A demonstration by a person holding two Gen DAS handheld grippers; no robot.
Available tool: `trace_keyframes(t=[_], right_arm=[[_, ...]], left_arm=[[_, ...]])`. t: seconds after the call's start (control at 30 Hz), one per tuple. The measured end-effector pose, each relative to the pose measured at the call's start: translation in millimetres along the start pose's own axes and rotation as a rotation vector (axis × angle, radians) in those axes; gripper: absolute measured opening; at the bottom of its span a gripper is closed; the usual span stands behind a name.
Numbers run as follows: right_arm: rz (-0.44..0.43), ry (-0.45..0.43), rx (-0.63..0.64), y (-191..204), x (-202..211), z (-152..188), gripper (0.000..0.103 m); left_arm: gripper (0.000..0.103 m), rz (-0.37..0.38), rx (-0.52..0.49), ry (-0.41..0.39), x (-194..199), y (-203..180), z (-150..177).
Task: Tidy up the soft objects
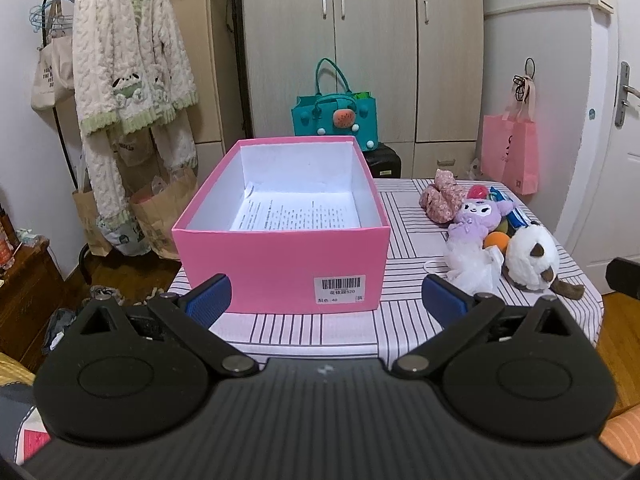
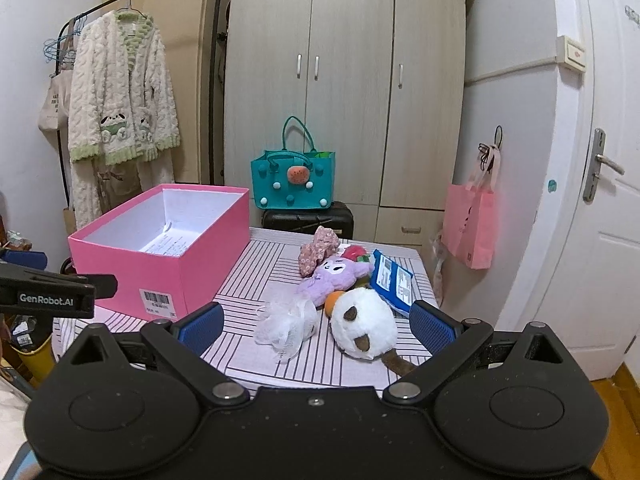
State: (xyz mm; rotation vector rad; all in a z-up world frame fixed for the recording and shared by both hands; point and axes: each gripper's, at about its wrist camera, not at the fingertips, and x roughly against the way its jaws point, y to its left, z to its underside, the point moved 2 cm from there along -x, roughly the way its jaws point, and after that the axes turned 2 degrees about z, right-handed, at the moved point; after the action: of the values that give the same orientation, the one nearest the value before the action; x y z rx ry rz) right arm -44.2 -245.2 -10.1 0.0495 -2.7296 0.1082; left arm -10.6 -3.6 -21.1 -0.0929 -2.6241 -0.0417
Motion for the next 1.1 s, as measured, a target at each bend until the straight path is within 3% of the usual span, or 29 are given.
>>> trace_keyframes(t=[0.57,1.1], right_arm=[[0.017,-0.037,0.012,1.2,3.7,8.7,0.101],[0.012,-0.087,-0.074,-8.5,-2.4,12.3,0.103]], left_arm=[[0.103,0.009,-0.010,-0.012,-0.9,-0.9,12.6],[0.103,0.015,0.001,-0.094,1.0,-0.3,18.9]])
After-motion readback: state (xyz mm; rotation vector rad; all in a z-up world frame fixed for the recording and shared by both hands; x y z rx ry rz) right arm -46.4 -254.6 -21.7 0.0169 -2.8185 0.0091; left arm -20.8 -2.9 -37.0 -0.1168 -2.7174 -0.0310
